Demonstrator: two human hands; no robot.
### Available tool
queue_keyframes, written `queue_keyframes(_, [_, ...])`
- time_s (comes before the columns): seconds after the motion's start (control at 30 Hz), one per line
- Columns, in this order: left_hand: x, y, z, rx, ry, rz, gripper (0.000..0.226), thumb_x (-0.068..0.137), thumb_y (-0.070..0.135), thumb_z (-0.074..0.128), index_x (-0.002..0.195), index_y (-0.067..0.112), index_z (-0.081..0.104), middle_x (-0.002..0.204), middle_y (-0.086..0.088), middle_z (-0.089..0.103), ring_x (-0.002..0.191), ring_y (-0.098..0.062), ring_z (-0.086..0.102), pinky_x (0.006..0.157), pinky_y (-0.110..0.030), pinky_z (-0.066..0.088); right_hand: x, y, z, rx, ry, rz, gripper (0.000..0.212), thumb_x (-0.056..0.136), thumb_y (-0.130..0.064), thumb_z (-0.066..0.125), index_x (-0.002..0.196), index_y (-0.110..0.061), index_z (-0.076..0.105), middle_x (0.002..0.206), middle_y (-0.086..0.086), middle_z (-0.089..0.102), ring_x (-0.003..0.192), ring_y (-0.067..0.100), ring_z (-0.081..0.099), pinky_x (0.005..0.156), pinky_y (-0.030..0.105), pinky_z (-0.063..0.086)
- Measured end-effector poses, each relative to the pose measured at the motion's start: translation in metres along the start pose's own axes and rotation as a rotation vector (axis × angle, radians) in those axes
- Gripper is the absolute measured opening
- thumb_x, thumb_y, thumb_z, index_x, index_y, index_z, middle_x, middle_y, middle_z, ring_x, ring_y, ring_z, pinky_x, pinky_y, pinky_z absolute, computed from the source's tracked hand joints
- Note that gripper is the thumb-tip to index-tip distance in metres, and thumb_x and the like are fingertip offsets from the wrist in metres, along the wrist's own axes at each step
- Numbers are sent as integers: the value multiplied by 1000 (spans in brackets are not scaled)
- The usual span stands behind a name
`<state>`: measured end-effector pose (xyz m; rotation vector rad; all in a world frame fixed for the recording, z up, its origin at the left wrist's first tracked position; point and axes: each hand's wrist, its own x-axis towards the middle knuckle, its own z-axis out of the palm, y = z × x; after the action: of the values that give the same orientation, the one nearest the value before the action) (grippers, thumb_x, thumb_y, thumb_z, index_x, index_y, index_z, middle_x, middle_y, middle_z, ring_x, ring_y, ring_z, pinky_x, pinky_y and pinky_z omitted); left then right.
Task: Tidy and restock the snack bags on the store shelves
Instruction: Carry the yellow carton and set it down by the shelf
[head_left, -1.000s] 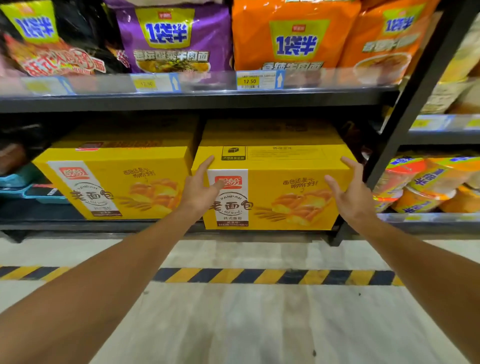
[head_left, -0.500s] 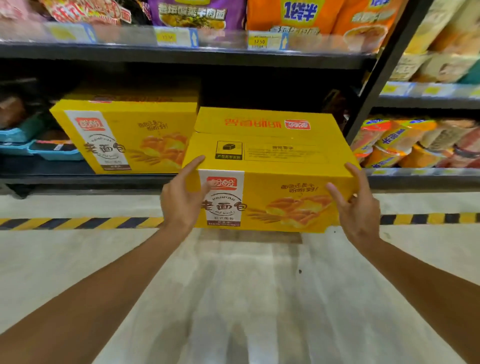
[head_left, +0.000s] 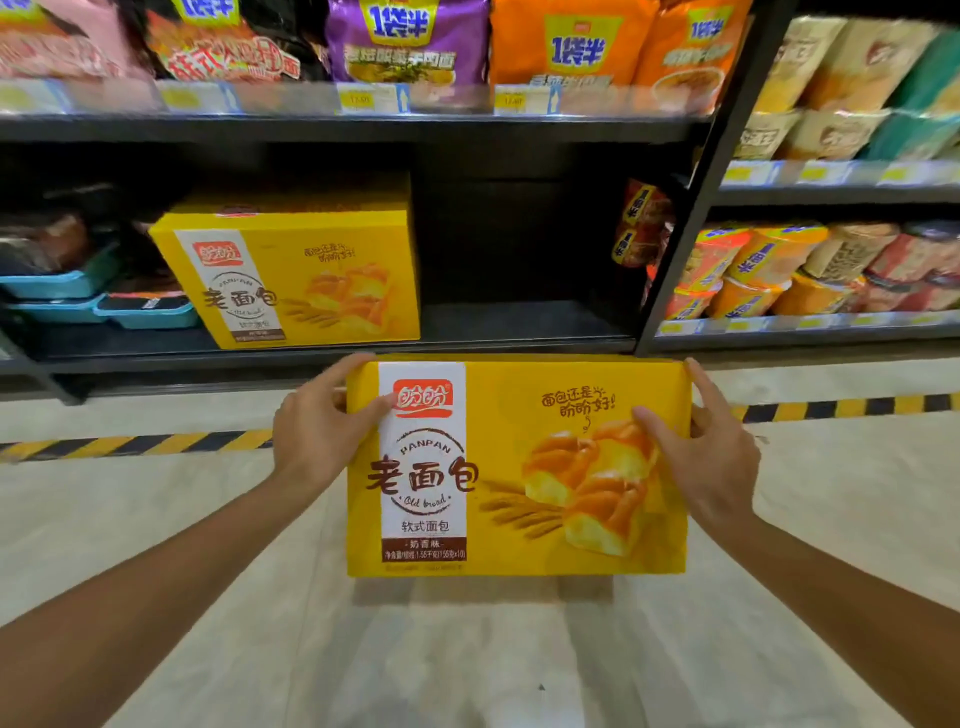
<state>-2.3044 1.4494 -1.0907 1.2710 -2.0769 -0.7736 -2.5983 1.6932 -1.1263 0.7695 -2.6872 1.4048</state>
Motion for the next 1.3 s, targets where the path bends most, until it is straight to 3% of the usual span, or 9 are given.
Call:
queue_keyframes(0.17, [-4,2,-2,-98,-106,-96,85,87,25,82,156,35,33,133,-4,68,120,-27,67,96,-55,58,5,5,-8,35,-145,44,100,78,-63,75,159,-44,19,144,7,62,130,33,60,105,57,51])
queue_keyframes(0.3, [-1,1,0,-191,-218,-208,89,87,25,80,158,26,26,147,-9,57,133,-32,56,102,-55,51,-10,4,-6,119,-293,108,96,80,-60,66,161,-34,22,154,5,51,136,34,54,105,53,49])
queue_keyframes(0.5, [16,-15,-9,-207,-551,-305,83,71,49,77,146,33,44,136,-4,65,115,-27,69,102,-58,53,10,11,-18,160,-506,187,92,80,-73,62,158,-36,28,154,0,50,135,30,53,111,53,46])
queue_keyframes(0.63, [17,-8,-14,-310,-642,-335,69,76,67,76,135,37,57,125,2,73,116,-26,68,105,-61,49,29,7,-35,344,-675,494,102,75,-91,42,158,-32,34,152,4,50,139,37,49,115,61,38])
queue_keyframes(0.73, [23,-13,-20,-546,-721,-464,77,80,88,50,131,33,66,123,-7,74,120,-32,67,105,-67,44,42,9,-47,505,-756,690,98,72,-92,43,147,-28,46,145,14,57,133,47,52,107,70,37])
queue_keyframes(0.83, [29,-25,-19,-604,-692,-622,72,91,78,40,129,23,65,120,-20,73,119,-40,65,107,-73,37,42,13,-50,464,-836,730,87,74,-84,54,142,-29,50,138,17,63,124,50,59,99,75,43])
queue_keyframes(0.9, [28,-33,-16,-563,-749,-687,72,88,77,51,135,22,58,123,-19,72,119,-42,66,110,-72,36,34,12,-46,358,-888,725,83,73,-75,63,141,-30,48,132,17,66,119,47,63,97,73,46])
queue_keyframes(1.03, [5,-50,0,-456,-811,-715,77,79,55,74,146,30,45,123,-13,74,113,-38,70,106,-62,48,8,30,-28,187,-1034,719,107,48,-73,90,138,-27,53,128,14,71,115,41,69,102,67,49])
queue_keyframes(1.3, [-5,-64,7,-401,-785,-575,79,77,43,75,149,39,40,128,-7,71,118,-33,67,106,-63,48,-2,33,-20,137,-976,670,85,69,-65,69,141,-26,51,129,11,69,114,37,69,99,63,53])
